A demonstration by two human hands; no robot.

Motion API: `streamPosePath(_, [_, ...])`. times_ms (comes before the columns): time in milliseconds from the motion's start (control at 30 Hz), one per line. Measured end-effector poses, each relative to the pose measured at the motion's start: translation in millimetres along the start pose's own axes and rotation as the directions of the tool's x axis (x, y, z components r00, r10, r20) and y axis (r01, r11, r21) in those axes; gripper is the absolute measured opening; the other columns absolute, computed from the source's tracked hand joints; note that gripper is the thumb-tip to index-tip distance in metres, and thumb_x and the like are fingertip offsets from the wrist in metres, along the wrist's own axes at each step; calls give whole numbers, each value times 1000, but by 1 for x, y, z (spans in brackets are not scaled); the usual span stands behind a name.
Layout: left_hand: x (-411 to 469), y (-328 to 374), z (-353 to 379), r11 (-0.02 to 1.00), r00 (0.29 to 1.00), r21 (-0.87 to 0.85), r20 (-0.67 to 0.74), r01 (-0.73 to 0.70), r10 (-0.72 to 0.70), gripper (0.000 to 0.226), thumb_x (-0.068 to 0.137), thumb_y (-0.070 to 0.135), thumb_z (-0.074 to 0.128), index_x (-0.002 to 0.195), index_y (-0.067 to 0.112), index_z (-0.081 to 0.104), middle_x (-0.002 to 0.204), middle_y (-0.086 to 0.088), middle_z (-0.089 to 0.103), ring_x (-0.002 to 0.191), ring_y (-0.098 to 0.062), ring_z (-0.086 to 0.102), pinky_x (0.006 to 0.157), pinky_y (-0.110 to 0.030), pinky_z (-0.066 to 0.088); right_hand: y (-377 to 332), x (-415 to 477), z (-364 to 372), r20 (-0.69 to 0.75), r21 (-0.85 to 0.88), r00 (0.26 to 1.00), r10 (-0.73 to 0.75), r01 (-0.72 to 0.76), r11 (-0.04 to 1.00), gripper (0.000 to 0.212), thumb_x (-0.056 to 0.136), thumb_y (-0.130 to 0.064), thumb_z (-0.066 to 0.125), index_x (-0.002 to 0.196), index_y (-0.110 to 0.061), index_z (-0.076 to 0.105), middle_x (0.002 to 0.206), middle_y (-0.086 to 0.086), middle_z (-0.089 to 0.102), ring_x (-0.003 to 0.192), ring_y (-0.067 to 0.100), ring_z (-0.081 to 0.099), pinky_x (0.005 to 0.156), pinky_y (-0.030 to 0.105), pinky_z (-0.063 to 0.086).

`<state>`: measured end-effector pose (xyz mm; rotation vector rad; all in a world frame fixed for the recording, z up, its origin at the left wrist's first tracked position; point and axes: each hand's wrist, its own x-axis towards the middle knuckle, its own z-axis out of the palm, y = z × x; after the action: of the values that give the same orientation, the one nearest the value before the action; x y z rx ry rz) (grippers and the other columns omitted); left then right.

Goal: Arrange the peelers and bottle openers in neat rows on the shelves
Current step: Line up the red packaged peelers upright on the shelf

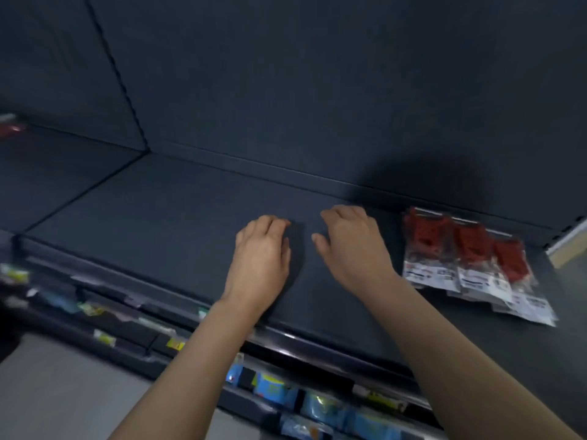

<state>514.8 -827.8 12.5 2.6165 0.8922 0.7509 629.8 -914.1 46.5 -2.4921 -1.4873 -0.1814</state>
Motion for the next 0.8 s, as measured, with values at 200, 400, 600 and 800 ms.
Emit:
streamPosePath(200, [-27, -108, -71, 991, 995, 88, -31, 97, -95, 28, 92, 12, 49, 119, 8, 56, 118, -11, 56, 108, -32, 50, 94, -38, 33, -130, 27, 23, 8, 52, 991, -136, 135, 989, 37, 94, -34, 47, 123, -12, 53, 124, 6, 53, 119, 26, 42, 98, 36, 33])
streamPosePath(400, [-54, -194, -132, 962, 967, 129, -117, 242, -228, 27, 93, 12, 49, 119, 8, 57, 117, -10, 56, 108, -31, 50, 94, -39, 35, -240, 53, 41, 5, 120, 954, -299, 296, 948, 36, 94, -32, 50, 123, -11, 55, 125, 4, 54, 120, 24, 41, 96, 33, 30])
streamPosePath(600, [-67, -261, -171, 902, 908, 173, -218, 395, -357, 25, 91, 9, 50, 114, 5, 60, 112, -12, 59, 103, -33, 53, 92, -41, 36, -324, 88, 62, 49, 153, 889, -456, 444, 883, 38, 96, -33, 46, 127, -11, 51, 128, 4, 52, 123, 23, 39, 100, 33, 29])
streamPosePath(800, [-54, -317, -201, 838, 860, 237, -283, 491, -424, 28, 92, 10, 47, 117, 8, 58, 119, -8, 57, 108, -30, 51, 95, -37, 34, -387, 135, 78, 25, 188, 826, -564, 550, 814, 36, 96, -33, 47, 125, -11, 52, 125, 4, 53, 121, 24, 42, 99, 34, 31])
